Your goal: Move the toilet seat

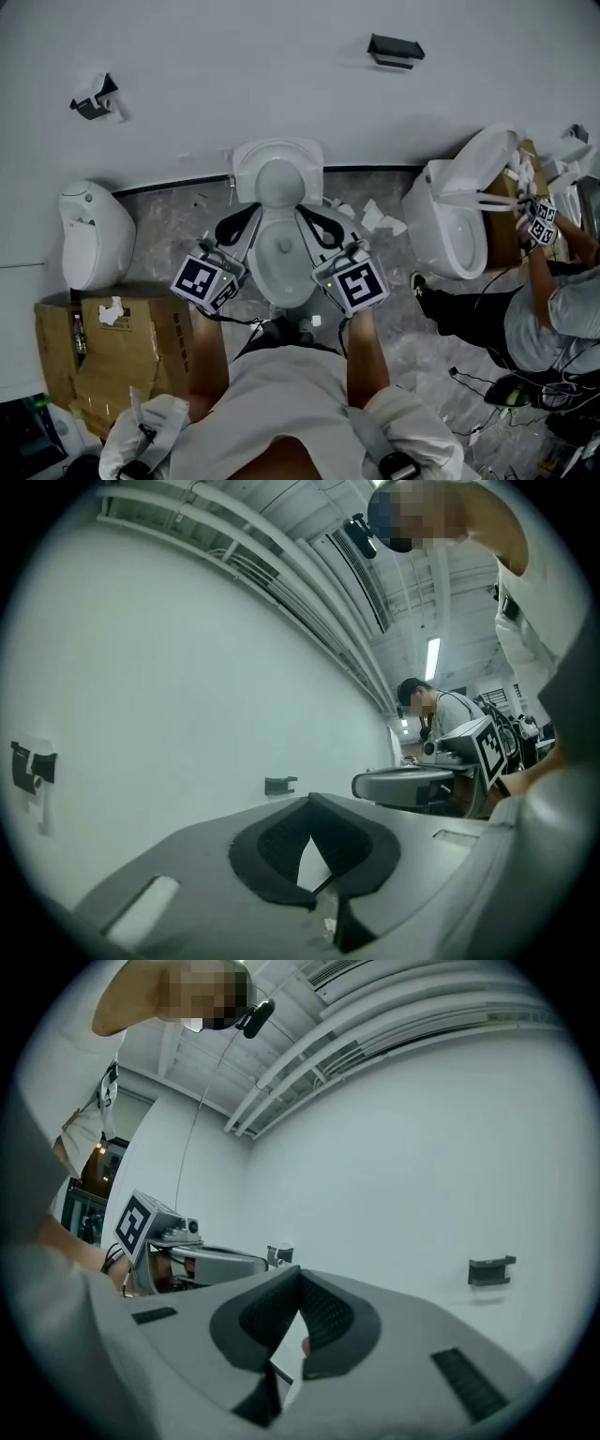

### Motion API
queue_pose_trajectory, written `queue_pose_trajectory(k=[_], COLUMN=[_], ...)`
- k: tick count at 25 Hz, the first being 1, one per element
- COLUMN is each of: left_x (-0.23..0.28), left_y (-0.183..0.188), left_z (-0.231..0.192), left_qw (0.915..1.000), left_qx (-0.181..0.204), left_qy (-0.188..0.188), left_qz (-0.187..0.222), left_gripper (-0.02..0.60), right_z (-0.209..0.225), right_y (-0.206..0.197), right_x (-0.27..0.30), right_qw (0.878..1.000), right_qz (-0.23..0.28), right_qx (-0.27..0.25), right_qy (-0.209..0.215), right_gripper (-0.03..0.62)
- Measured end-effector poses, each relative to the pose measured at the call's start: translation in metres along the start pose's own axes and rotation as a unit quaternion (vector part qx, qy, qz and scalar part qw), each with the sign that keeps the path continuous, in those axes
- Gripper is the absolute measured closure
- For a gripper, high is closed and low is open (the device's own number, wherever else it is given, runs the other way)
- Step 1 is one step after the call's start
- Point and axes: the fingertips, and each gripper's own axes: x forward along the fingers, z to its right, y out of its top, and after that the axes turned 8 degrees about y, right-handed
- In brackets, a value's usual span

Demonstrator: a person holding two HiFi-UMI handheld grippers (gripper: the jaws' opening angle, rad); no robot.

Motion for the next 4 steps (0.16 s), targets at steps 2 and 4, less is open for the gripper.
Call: queue_pose_trajectory(k=[2, 4], left_x=[-0.011, -0.021], left_y=[0.001, 0.004], left_z=[0.01, 0.019], left_qw=[1.0, 0.9999], left_qx=[-0.003, -0.009], left_qy=[-0.001, -0.003], left_qz=[-0.003, -0.004], left_gripper=[0.586, 0.586], right_z=[-0.01, -0.021], right_y=[0.004, 0.01], right_x=[-0.009, -0.017], right_qw=[1.0, 1.0], right_qz=[-0.007, -0.018], right_qx=[0.001, 0.006], right_qy=[0.004, 0.008], right_gripper=[0.589, 0.589])
